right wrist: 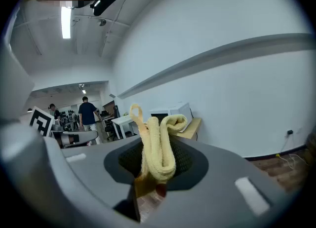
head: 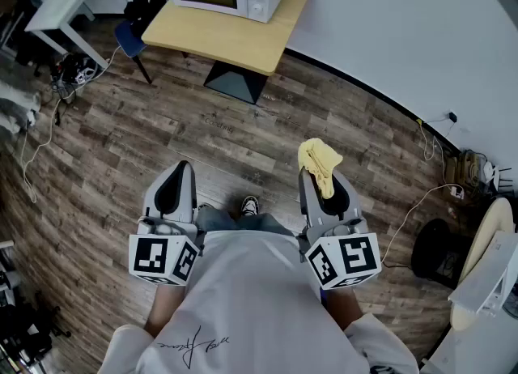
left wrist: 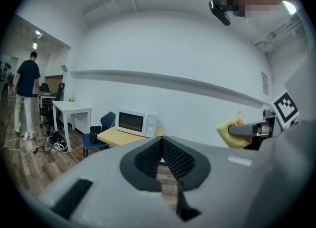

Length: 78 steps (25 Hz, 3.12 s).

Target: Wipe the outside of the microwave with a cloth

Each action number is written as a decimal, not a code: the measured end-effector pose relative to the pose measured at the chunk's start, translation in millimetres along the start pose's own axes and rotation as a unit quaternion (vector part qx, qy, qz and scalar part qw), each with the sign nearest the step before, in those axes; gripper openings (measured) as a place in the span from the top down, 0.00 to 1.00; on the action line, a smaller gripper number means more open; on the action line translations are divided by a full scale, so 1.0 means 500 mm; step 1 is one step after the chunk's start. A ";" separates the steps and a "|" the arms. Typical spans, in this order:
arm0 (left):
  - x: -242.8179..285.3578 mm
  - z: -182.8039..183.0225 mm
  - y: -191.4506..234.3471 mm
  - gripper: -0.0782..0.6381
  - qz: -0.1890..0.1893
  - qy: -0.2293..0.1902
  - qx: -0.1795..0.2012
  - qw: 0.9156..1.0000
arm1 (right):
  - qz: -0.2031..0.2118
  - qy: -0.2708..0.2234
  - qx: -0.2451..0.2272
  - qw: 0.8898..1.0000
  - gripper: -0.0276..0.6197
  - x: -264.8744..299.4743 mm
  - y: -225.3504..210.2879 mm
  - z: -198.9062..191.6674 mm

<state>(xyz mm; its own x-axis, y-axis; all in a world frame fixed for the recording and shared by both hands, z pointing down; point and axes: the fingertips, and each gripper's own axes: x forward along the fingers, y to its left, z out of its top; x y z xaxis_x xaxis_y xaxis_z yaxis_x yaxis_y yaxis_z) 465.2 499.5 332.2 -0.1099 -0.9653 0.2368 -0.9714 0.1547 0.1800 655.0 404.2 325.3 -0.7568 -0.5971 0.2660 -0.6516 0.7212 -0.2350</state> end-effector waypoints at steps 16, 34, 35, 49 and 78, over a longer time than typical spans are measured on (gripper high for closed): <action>0.011 -0.010 0.021 0.90 0.014 0.021 0.001 1.000 | 0.041 0.002 0.074 0.996 0.78 0.047 0.005 -0.009; 0.206 0.024 0.254 0.90 0.014 0.053 -0.022 0.998 | 0.020 0.045 0.034 0.998 0.80 0.363 0.058 0.038; 0.220 0.038 0.275 0.90 0.013 0.053 -0.021 0.998 | 0.021 0.046 0.035 0.998 0.80 0.389 0.068 0.046; 0.369 0.175 0.573 0.90 -0.025 0.031 -0.023 0.999 | 0.039 0.073 0.042 0.996 0.80 0.708 0.229 0.108; 0.732 0.333 0.734 0.90 -0.140 -0.003 -0.009 0.990 | -0.050 -0.019 -0.011 0.999 0.80 1.046 0.130 0.268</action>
<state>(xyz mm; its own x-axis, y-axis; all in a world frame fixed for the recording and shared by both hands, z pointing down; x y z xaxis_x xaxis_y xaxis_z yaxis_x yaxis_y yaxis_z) 33.3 167.8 326.2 0.1616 -0.9720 0.1705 -0.9599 -0.1148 0.2556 210.1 91.8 323.8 -0.6897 -0.6789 0.2519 -0.7230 0.6648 -0.1880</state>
